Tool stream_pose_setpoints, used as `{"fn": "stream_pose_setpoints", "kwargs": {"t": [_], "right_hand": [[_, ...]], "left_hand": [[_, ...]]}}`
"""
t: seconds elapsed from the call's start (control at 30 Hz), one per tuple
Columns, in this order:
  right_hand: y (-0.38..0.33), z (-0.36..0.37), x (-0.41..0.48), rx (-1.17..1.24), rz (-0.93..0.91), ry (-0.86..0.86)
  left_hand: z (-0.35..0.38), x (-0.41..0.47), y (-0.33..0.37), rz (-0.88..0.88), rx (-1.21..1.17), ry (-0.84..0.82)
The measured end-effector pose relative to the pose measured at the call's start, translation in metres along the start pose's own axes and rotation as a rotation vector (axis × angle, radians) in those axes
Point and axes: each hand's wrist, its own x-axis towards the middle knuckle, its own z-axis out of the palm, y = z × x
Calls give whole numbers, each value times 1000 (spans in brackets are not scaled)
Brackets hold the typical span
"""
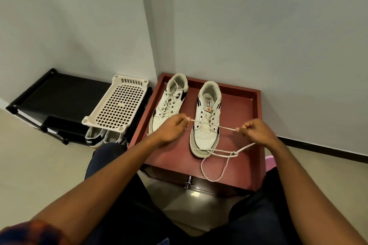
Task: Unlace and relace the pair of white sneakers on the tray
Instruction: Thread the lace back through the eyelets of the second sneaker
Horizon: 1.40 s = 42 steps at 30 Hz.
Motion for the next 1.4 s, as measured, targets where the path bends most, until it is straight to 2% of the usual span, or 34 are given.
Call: {"fn": "stream_pose_setpoints", "kwargs": {"t": [0.1, 0.17, 0.23, 0.27, 0.33, 0.4, 0.5, 0.6, 0.8, 0.87, 0.9, 1.0, 1.07, 1.2, 1.3, 1.4], "right_hand": [[14, -10, -1, -221, 130, 157], [12, -14, -4, -301, 210, 189], [0, -11, -8, -370, 202, 198], [-8, -6, -9, -370, 150, 203], [-32, 9, -14, -223, -62, 177], [-58, 31, -21, -33, -262, 59], [-72, 64, -22, 28, -373, 4], [-60, 62, -20, 60, -269, 31], [-22, 31, -29, -180, 9, 118], [-24, 33, -30, -211, 16, 70], [-30, 38, -28, -218, -39, 41], [-56, 60, -29, -48, -260, -25], [-66, 77, -29, 82, -307, -54], [-51, 81, -25, 294, -225, -88], [-33, 70, -24, 330, -158, -99], [-34, 71, -25, 383, -110, -121]], "left_hand": [[-1, 1, 2, -15, 7, 20], [1, 4, 4, -23, 18, -3], [6, 6, 7, -14, 10, -24], [9, 6, 8, -10, 10, -41], [17, 8, 11, 11, 34, -86], [26, 10, 15, 46, 61, -127], [31, 10, 21, 79, 90, -123], [28, 8, 18, 35, -9, -65], [15, 3, 4, -40, -69, -21], [17, 1, 4, -42, -82, -16], [20, 1, 5, -36, -93, -18], [31, 2, 13, -5, -107, -52], [36, 2, 18, 10, -120, -81], [38, -2, 17, -46, -209, -94], [38, -3, 10, -107, -287, -46], [43, -3, 9, -130, -311, -64]]}}
